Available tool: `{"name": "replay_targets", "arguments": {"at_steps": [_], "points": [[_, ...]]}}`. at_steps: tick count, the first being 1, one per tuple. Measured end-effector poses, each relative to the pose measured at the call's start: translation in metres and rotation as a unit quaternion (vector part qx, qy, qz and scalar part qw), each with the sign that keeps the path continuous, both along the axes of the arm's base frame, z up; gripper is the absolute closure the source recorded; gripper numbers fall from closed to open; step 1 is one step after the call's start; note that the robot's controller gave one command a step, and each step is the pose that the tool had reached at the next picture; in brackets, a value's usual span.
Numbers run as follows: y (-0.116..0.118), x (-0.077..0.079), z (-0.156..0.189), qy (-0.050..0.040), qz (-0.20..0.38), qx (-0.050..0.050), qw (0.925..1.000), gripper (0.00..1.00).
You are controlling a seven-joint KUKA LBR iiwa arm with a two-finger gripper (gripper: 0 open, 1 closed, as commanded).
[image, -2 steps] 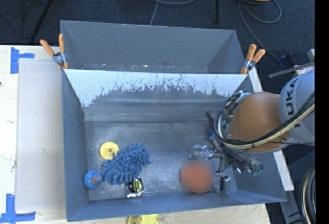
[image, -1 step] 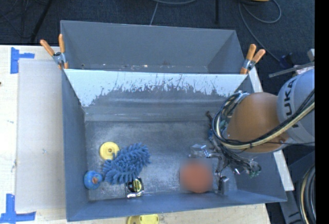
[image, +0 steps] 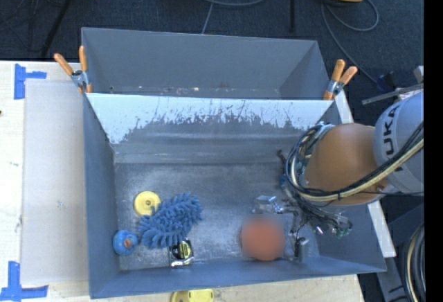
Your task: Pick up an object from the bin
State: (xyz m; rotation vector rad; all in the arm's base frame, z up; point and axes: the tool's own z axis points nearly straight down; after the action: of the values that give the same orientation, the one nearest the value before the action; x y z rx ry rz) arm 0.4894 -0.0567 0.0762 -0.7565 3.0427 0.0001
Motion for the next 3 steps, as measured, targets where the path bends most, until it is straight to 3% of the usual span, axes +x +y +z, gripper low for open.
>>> {"name": "replay_targets", "arguments": {"at_steps": [1, 2, 3], "points": [[0.039, -0.002, -0.001, -0.0024, 0.039, -0.002, 0.9993, 0.0], [0.093, -0.008, -0.003, 0.0031, 0.094, -0.001, 0.9955, 1.0], [0.086, -0.009, -0.003, 0.0028, 0.11, -0.001, 0.9939, 1.0]]}}
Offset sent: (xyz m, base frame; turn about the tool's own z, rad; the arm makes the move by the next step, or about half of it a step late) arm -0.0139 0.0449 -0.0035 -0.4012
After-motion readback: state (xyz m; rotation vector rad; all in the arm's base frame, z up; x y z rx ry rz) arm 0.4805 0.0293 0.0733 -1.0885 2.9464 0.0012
